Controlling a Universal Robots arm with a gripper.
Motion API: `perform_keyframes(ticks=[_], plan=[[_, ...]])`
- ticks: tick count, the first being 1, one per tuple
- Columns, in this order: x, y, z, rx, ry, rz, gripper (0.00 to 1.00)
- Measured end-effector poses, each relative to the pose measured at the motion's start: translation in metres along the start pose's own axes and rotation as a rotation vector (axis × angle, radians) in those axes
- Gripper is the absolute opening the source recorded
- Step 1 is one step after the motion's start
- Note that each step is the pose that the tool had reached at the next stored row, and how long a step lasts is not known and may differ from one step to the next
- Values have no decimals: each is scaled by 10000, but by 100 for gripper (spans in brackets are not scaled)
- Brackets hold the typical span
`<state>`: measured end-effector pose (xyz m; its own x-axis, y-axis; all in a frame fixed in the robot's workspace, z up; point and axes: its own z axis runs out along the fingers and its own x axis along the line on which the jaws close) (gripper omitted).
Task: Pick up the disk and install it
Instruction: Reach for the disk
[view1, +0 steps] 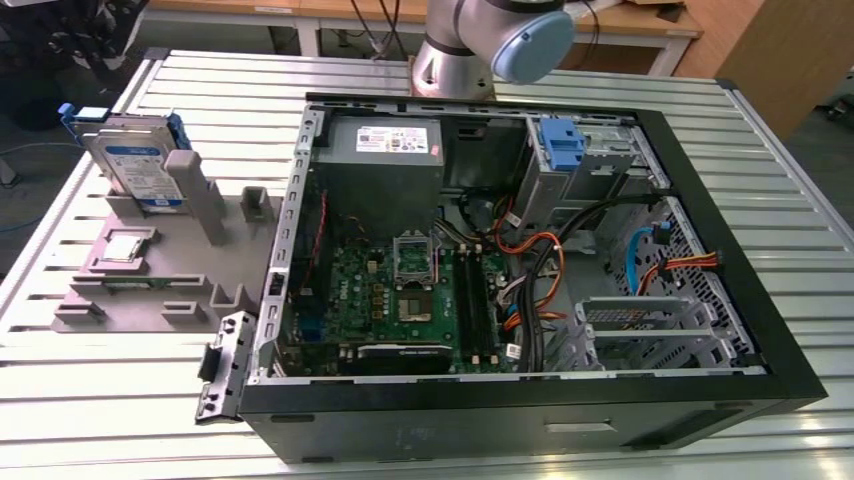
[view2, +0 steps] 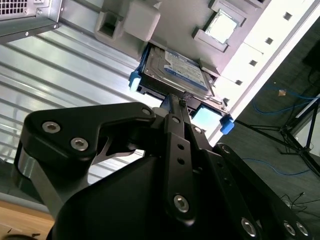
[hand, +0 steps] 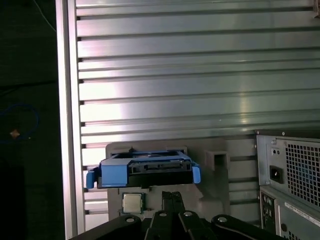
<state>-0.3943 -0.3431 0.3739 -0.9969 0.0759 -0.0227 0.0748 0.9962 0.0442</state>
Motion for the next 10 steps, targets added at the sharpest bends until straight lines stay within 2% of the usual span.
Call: perform_keyframes(ticks=[1,2,3,5,10], plan=[[18,0,2,0,0,0,10],[149,1,17,0,4,-1,10],[240,-5,22,0,4,-1,10],[303,-10,26,0,3,-1,10],[380,-15,30,0,4,-1,10]])
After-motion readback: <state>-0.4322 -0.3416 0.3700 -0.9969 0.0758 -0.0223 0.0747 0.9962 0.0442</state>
